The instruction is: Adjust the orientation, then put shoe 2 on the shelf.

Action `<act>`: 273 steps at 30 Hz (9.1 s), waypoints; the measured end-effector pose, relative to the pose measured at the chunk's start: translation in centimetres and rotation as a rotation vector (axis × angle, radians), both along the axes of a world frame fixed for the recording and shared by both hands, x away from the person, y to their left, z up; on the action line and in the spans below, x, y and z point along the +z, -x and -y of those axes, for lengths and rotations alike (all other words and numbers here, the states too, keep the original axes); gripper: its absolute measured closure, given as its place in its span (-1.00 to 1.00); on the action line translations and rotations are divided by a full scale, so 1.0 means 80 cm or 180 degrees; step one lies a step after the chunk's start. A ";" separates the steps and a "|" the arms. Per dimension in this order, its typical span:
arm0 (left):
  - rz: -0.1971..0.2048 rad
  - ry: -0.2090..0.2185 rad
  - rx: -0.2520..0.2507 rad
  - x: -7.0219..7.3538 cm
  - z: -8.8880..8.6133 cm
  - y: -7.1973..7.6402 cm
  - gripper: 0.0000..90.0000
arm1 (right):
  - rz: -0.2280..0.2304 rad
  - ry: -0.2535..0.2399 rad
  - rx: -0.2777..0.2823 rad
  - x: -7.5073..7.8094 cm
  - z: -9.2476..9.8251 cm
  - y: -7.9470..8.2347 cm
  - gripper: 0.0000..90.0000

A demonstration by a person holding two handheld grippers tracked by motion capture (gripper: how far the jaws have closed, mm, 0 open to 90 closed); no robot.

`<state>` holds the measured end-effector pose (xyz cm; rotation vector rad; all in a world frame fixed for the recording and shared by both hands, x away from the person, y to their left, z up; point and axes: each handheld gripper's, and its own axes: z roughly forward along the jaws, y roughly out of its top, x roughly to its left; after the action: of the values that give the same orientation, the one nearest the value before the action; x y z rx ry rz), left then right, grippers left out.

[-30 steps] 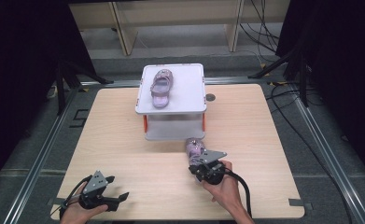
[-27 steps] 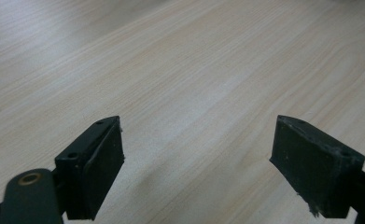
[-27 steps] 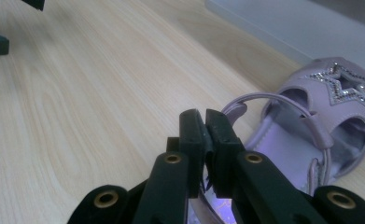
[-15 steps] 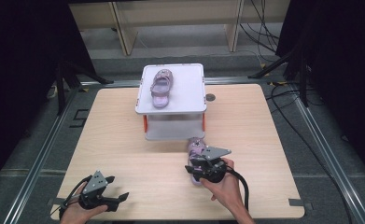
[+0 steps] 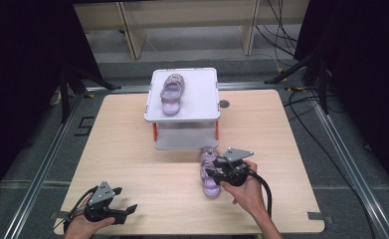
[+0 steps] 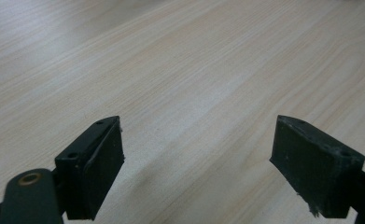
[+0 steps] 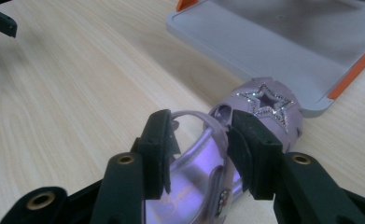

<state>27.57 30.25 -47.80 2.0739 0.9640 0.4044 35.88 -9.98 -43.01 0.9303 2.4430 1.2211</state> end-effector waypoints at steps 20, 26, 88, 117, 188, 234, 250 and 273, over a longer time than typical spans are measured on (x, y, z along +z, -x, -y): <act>0.0027 -0.0097 -0.0069 0.002 -0.003 -0.001 -0.64 | 0.0033 0.0355 0.0004 -0.017 -0.013 -0.021 0.32; -0.0014 -0.0062 -0.0035 0.001 -0.001 0.001 -0.64 | 0.0037 0.0409 -0.0009 -0.016 -0.013 -0.023 0.50; 0.0019 -0.0103 -0.0058 0.001 -0.009 -0.004 -0.64 | 0.0063 -0.0055 0.0500 0.156 0.006 -0.019 0.89; 0.0024 -0.0127 -0.0055 0.002 -0.012 -0.004 -0.64 | 0.0298 -0.0017 0.0293 0.244 -0.023 -0.108 0.89; -0.0059 -0.0159 -0.0139 -0.002 -0.005 -0.001 -0.63 | 0.0737 0.0479 0.0303 0.185 -0.072 -0.253 0.81; -0.0149 -0.0183 -0.0103 -0.004 -0.005 -0.004 -0.63 | 0.0212 0.0050 0.0374 0.180 0.007 -0.106 0.35; -0.0054 -0.0200 -0.0110 -0.007 -0.006 -0.005 -0.63 | 0.0054 0.0094 0.0365 0.099 0.012 -0.036 0.02; -0.0013 -0.0295 -0.0169 -0.009 -0.007 -0.005 -0.63 | -0.0410 -0.0102 0.0027 -0.038 0.015 0.040 -0.43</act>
<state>27.99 30.85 -48.50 2.1798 0.9057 0.4246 32.67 -11.18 -46.06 1.0390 2.5349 1.2429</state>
